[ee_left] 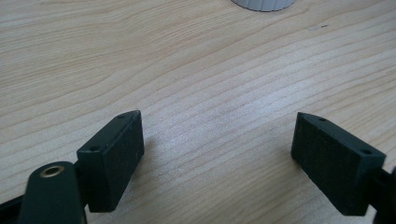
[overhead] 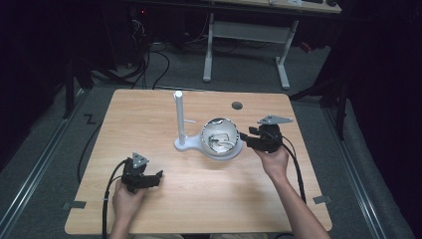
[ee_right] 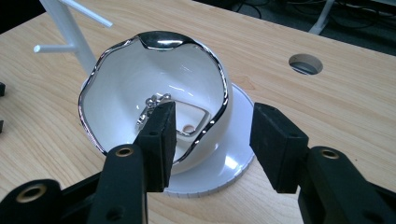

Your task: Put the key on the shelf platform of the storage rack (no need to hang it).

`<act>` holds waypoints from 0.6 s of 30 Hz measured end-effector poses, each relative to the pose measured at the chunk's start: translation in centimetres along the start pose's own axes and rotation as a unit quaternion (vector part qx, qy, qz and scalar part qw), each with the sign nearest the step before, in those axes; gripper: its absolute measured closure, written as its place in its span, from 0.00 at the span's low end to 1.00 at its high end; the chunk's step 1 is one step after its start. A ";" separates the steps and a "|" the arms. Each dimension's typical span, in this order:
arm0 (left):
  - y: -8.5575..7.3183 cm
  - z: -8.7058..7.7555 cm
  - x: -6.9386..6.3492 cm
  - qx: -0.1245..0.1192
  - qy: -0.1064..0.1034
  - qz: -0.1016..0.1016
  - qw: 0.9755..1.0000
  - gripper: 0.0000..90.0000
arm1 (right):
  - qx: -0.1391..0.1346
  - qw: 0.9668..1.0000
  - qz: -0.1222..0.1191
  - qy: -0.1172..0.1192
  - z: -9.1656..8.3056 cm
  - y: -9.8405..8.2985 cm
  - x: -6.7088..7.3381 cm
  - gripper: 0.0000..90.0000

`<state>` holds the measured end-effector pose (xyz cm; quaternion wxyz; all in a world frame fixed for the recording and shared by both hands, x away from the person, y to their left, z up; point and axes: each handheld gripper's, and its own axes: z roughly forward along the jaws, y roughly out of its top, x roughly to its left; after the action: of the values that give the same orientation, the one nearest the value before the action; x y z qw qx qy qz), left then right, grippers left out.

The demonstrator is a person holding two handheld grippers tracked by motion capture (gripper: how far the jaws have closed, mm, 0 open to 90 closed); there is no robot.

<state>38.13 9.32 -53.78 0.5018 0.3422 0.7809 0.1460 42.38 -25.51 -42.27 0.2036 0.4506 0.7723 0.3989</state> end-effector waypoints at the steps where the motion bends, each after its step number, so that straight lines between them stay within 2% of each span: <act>1: 0.0 0.0 0.0 0.000 0.000 0.000 1.000 0.19 | 0.001 1.000 -0.001 -0.001 -0.1 -0.1 -0.1 0.57; 7: 0.0 0.0 0.0 0.000 -0.001 0.000 1.000 0.20 | -0.003 1.000 0.002 -0.001 -0.9 -0.5 -0.5 0.57; 9: 0.0 0.0 0.0 0.000 -0.001 0.001 1.000 0.20 | -0.011 1.000 0.009 -0.003 -1.3 -0.8 -0.7 0.58; 16: 0.0 0.0 0.0 0.000 -0.001 -0.001 1.000 0.20 | -0.015 0.999 0.034 -0.005 -2.4 -2.2 -1.7 0.57; 18: 0.0 0.0 0.0 0.001 0.000 -0.003 1.000 0.20 | -0.012 0.999 0.032 -0.008 -2.7 -2.4 -1.9 0.57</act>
<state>38.14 9.33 -53.75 0.5018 0.3405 0.7820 0.1441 40.21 -28.99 -42.64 0.2021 0.4763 0.7509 0.4105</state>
